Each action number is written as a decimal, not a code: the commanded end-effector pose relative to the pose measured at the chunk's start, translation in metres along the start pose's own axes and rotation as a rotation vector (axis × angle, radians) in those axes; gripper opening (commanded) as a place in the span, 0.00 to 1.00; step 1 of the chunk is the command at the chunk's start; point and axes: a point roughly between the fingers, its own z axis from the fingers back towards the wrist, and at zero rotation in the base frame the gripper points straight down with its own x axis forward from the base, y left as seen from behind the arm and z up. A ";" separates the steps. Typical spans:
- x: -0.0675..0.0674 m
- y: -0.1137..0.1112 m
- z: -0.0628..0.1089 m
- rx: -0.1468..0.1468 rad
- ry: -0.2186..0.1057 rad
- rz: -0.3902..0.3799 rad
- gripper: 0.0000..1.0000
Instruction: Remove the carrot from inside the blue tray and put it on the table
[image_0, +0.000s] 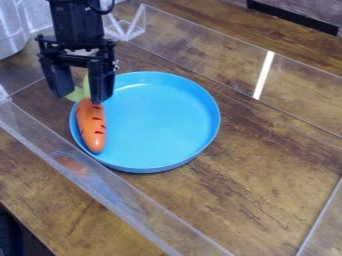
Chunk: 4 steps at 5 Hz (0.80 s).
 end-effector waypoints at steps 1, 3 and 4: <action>0.006 0.002 0.008 0.006 -0.046 0.004 1.00; 0.008 0.004 0.002 0.011 -0.045 0.006 1.00; 0.009 0.005 0.000 0.013 -0.045 0.007 1.00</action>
